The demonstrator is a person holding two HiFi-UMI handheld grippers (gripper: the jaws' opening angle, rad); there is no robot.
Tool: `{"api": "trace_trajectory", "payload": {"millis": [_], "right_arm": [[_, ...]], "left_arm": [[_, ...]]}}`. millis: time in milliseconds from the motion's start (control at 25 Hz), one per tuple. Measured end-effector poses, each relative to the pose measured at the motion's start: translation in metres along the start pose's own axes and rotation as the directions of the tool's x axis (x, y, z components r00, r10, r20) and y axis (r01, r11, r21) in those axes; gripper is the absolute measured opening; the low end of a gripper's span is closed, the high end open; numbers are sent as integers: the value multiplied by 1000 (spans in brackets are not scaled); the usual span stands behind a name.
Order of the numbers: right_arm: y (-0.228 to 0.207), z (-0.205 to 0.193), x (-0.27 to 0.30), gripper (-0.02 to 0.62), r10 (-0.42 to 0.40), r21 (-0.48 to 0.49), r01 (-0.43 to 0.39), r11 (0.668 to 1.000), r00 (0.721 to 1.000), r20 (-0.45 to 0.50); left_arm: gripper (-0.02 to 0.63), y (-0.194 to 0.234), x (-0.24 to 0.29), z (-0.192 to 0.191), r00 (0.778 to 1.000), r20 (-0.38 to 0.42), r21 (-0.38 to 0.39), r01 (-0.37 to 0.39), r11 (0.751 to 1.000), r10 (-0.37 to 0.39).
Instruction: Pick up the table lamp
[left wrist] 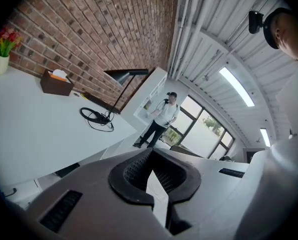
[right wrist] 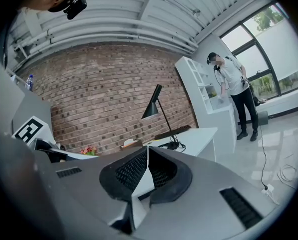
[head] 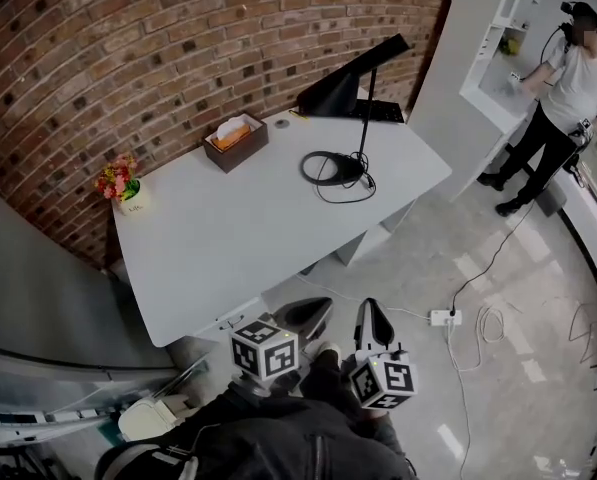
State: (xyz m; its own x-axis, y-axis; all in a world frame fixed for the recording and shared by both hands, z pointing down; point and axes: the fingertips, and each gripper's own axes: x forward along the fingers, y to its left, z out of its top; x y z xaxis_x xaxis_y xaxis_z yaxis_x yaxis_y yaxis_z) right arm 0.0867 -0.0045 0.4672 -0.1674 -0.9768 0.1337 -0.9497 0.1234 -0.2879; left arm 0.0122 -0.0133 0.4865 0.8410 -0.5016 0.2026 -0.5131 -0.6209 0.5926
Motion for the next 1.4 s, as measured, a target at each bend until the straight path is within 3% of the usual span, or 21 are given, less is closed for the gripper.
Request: {"api": "trace_trajectory", "payload": {"millis": [600,1040,1240,1400], "right_arm": [[-77,32,73,12,95,18,-95,995,995,-20],[-121,41,98,12,124,-25,-125,992,992,-33],[-127,54,118,12,146,-47,-147,988,989,-24],[-124,76,144,12,184,-69,-184,981,983,3]], "left_arm": [[6,22,101,35,994,21,8,-109,994,109],[6,27,150,45,993,77,-45,-86,995,90],[6,49,144,67,981,154,-153,-96,983,120],[6,70,139,107,955,267,-242,-66,968,132]]}}
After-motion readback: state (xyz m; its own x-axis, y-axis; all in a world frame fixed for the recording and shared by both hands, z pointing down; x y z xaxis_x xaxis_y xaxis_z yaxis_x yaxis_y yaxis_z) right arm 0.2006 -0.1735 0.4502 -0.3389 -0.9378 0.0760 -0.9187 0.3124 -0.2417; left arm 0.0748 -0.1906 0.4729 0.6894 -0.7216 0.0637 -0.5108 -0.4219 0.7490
